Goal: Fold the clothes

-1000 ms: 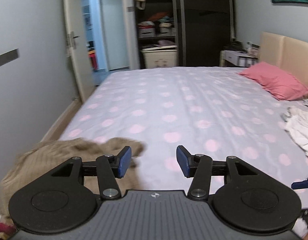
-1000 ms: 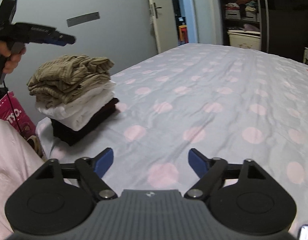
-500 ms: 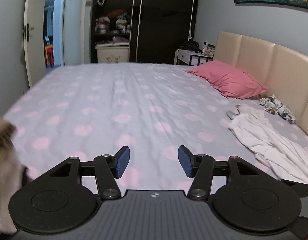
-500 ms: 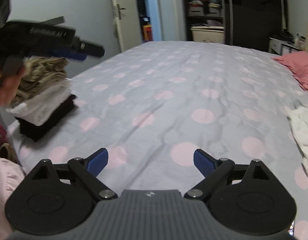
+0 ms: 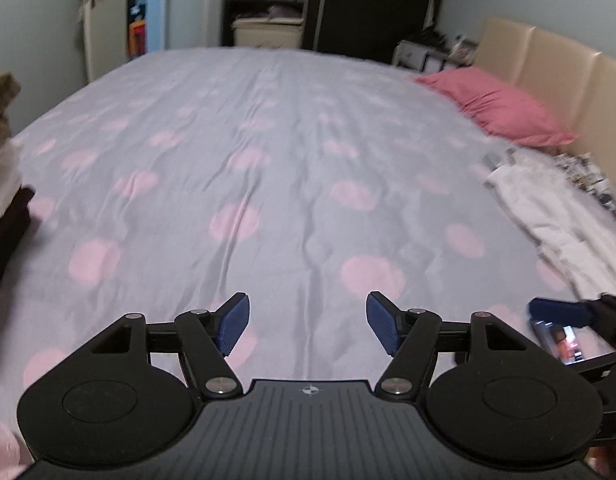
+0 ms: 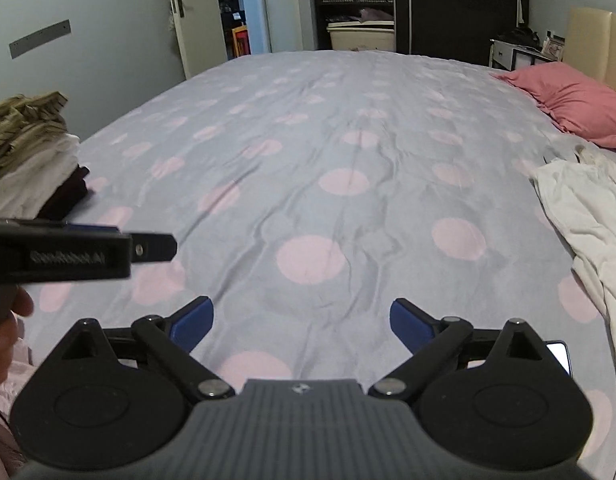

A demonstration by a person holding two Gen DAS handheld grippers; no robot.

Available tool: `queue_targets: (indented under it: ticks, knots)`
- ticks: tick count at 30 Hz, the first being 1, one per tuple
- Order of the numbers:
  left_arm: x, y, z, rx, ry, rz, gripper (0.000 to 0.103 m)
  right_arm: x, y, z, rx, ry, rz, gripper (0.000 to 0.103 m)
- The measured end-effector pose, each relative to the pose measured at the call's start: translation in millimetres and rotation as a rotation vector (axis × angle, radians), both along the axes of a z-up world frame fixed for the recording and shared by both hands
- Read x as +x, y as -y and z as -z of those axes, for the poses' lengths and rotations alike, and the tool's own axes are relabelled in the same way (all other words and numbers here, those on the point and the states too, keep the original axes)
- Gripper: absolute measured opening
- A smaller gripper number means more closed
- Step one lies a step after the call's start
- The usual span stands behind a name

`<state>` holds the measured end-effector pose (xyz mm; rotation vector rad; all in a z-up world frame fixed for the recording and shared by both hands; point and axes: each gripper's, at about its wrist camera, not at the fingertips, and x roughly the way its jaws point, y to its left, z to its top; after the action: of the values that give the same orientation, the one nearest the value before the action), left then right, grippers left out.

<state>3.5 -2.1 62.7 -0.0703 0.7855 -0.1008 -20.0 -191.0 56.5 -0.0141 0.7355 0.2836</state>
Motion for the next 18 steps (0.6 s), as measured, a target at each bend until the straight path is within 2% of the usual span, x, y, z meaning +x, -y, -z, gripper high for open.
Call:
queue_targets:
  ticks: [5, 8, 18]
  knots:
    - [5.0, 5.1, 16.2, 0.035, -0.021, -0.017, 0.063, 7.3, -1.0, 15.6, -0.037, -0.001, 0.021, 0.096]
    - [6.9, 15.0, 23.9, 0.067, -0.019, -0.008, 0.063, 12.1, -1.0, 21.1, -0.025, -0.016, 0.032, 0.097]
    - [22.6, 15.0, 41.3, 0.065, -0.039, -0.012, 0.066, 28.4, -3.6, 34.8, -0.006, -0.041, 0.047, 0.099]
